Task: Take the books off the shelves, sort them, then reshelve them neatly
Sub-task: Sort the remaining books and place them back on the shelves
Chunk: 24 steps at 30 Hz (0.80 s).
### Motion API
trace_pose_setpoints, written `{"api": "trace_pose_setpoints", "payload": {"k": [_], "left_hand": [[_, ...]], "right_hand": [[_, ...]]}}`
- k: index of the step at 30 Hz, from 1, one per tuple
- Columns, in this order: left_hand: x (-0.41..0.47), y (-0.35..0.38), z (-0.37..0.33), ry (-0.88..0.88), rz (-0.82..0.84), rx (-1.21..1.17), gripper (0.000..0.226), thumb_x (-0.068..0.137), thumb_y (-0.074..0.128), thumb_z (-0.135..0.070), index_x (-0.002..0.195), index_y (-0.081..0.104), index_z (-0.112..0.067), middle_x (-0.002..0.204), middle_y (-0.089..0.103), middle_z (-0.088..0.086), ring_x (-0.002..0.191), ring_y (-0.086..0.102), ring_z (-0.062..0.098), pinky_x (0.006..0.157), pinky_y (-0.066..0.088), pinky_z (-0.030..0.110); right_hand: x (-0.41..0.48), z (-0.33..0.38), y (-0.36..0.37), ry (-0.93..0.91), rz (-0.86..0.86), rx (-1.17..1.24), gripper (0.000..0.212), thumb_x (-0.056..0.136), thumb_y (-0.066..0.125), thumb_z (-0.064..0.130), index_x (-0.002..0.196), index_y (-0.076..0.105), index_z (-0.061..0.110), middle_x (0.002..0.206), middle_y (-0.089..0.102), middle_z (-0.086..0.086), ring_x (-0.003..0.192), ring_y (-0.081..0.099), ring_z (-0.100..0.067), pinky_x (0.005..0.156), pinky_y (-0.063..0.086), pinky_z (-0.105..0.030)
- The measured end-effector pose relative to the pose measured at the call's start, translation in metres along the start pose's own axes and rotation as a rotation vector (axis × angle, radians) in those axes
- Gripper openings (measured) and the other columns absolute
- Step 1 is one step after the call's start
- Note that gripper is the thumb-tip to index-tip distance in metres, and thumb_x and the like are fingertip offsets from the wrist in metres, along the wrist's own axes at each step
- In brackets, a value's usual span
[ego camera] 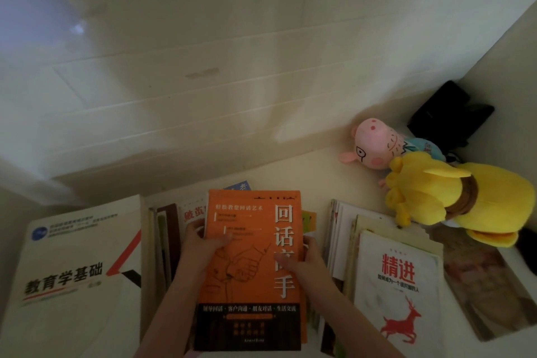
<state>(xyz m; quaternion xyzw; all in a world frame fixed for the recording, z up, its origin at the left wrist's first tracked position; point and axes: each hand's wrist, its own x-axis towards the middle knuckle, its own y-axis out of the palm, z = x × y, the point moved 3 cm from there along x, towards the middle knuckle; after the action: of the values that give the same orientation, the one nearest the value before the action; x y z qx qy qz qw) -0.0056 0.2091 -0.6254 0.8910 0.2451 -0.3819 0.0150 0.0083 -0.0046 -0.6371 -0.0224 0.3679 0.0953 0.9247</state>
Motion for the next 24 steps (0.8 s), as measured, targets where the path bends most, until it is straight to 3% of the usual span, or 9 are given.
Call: {"api": "trace_pose_setpoints", "payload": {"k": [2, 5, 7, 10, 12, 13, 17, 20, 24], "left_hand": [[-0.005, 0.0, -0.006, 0.043, 0.021, -0.009, 0.072, 0.07, 0.078, -0.004, 0.127, 0.038, -0.023, 0.12, 0.057, 0.013, 0.1, 0.061, 0.032, 0.087, 0.05, 0.054], [-0.013, -0.006, -0.014, 0.095, 0.03, -0.068, 0.079, 0.072, 0.078, -0.008, 0.136, 0.033, -0.018, 0.109, 0.057, 0.008, 0.082, 0.06, 0.022, 0.069, 0.052, 0.041], [-0.017, -0.008, -0.014, 0.13, 0.016, -0.083, 0.083, 0.07, 0.079, -0.018, 0.138, 0.033, -0.015, 0.104, 0.057, 0.003, 0.083, 0.061, 0.021, 0.066, 0.052, 0.037], [-0.021, -0.007, -0.008, 0.18, -0.043, -0.064, 0.067, 0.069, 0.076, -0.028, 0.129, 0.047, -0.017, 0.106, 0.064, 0.004, 0.093, 0.065, 0.028, 0.081, 0.054, 0.049], [-0.023, -0.008, -0.003, 0.198, -0.072, -0.083, 0.052, 0.074, 0.074, -0.027, 0.12, 0.051, -0.022, 0.102, 0.065, 0.002, 0.091, 0.065, 0.027, 0.08, 0.054, 0.047], [-0.023, -0.008, -0.001, 0.197, -0.084, -0.102, 0.048, 0.076, 0.074, -0.027, 0.118, 0.051, -0.023, 0.101, 0.065, 0.002, 0.09, 0.065, 0.026, 0.079, 0.054, 0.046], [-0.019, -0.014, 0.003, 0.184, -0.126, -0.129, 0.052, 0.079, 0.072, -0.027, 0.125, 0.049, -0.019, 0.104, 0.064, 0.005, 0.09, 0.064, 0.027, 0.082, 0.052, 0.049], [-0.017, -0.014, 0.003, 0.201, -0.116, -0.134, 0.052, 0.079, 0.071, -0.027, 0.125, 0.049, -0.02, 0.104, 0.064, 0.004, 0.088, 0.065, 0.026, 0.081, 0.053, 0.048], [-0.016, -0.014, 0.004, 0.187, -0.113, -0.163, 0.041, 0.081, 0.07, -0.022, 0.116, 0.049, -0.023, 0.095, 0.063, 0.001, 0.081, 0.064, 0.022, 0.069, 0.052, 0.037]], "right_hand": [[0.001, 0.005, -0.002, -0.032, 0.027, -0.006, 0.055, 0.082, 0.073, 0.015, 0.12, 0.035, 0.023, 0.114, 0.063, -0.002, 0.094, 0.069, -0.021, 0.069, 0.06, -0.03], [0.006, 0.009, 0.0, -0.034, 0.052, -0.005, 0.064, 0.079, 0.076, 0.015, 0.128, 0.035, 0.021, 0.117, 0.063, -0.003, 0.099, 0.068, -0.023, 0.082, 0.058, -0.043], [0.009, 0.009, 0.001, -0.012, 0.079, -0.012, 0.072, 0.077, 0.078, 0.017, 0.134, 0.036, 0.019, 0.12, 0.063, -0.005, 0.099, 0.069, -0.025, 0.086, 0.056, -0.05], [0.011, 0.017, 0.001, 0.012, 0.127, 0.065, 0.066, 0.079, 0.074, 0.023, 0.135, 0.041, 0.014, 0.132, 0.054, -0.008, 0.094, 0.069, -0.024, 0.076, 0.06, -0.035], [0.018, 0.026, -0.009, -0.022, -0.044, 0.037, 0.052, 0.086, 0.068, 0.015, 0.132, 0.043, 0.012, 0.141, 0.04, -0.005, 0.096, 0.061, -0.018, 0.066, 0.054, -0.019], [0.027, 0.028, -0.015, -0.035, -0.138, -0.011, 0.049, 0.09, 0.063, 0.009, 0.133, 0.041, 0.012, 0.14, 0.04, -0.007, 0.101, 0.056, -0.017, 0.071, 0.05, -0.018], [0.074, 0.011, -0.02, 0.114, -0.236, -0.206, 0.068, 0.086, 0.066, 0.005, 0.139, 0.023, 0.003, 0.136, 0.042, -0.013, 0.122, 0.048, -0.029, 0.093, 0.047, -0.033], [0.099, 0.002, -0.02, 0.178, -0.336, -0.375, 0.057, 0.081, 0.066, 0.007, 0.13, 0.036, 0.001, 0.135, 0.045, -0.016, 0.116, 0.051, -0.03, 0.098, 0.048, -0.042], [0.105, 0.008, -0.016, 0.192, -0.339, -0.433, 0.052, 0.084, 0.066, 0.01, 0.128, 0.039, 0.003, 0.133, 0.04, -0.014, 0.117, 0.049, -0.028, 0.1, 0.047, -0.039]]}}
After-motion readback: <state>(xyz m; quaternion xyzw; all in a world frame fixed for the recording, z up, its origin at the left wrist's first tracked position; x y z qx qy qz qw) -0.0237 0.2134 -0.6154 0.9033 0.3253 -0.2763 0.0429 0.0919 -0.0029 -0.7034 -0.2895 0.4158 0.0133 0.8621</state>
